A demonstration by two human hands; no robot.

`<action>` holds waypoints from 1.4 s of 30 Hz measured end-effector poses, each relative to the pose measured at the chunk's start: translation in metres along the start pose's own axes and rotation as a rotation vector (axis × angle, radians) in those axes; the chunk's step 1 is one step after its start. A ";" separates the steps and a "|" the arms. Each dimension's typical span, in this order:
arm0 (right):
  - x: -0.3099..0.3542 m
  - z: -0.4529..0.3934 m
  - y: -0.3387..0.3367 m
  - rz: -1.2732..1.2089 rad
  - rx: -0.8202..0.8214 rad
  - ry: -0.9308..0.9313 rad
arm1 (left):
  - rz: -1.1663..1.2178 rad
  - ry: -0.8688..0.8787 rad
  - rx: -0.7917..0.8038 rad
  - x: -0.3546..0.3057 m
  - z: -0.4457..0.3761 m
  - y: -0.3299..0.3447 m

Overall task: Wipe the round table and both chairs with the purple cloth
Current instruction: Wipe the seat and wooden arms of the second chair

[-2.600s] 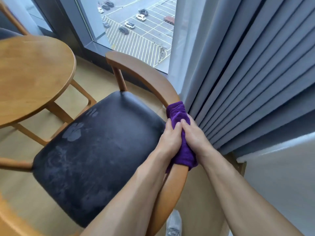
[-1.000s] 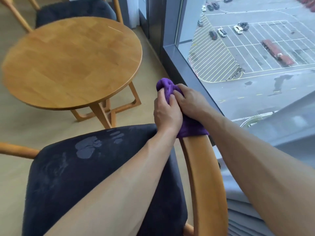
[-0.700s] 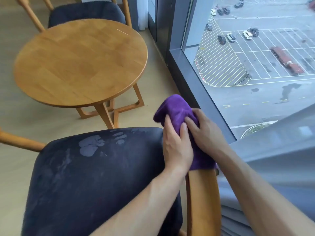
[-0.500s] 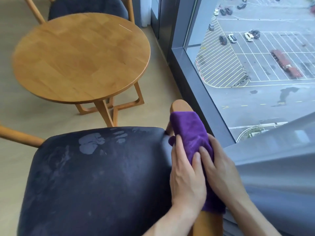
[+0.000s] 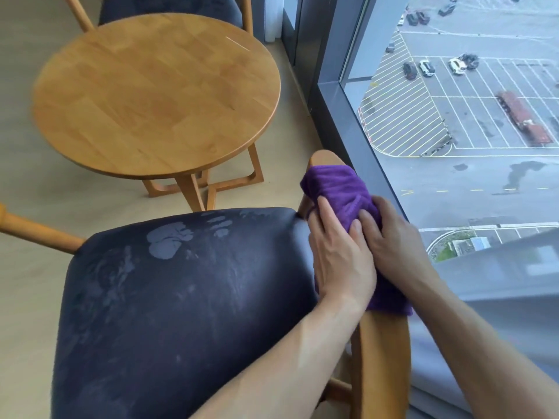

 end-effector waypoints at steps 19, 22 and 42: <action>-0.038 0.110 -0.003 -0.223 -0.023 0.271 | -0.043 0.025 0.196 0.017 0.090 0.004; -0.045 0.149 0.002 -0.301 -0.102 0.392 | -0.173 0.078 0.256 0.019 0.100 0.006; -0.060 0.054 0.020 -0.913 0.366 0.475 | -0.236 0.105 0.126 -0.013 0.033 0.013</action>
Point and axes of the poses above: each hand's wrist, its own z-axis away from the middle knuckle, its own y-axis out of the palm, x = y × z, the point moved 6 cm from there along -z, towards the middle knuckle, and after that the axes turned 2 degrees about -z, right-handed, at the moved point
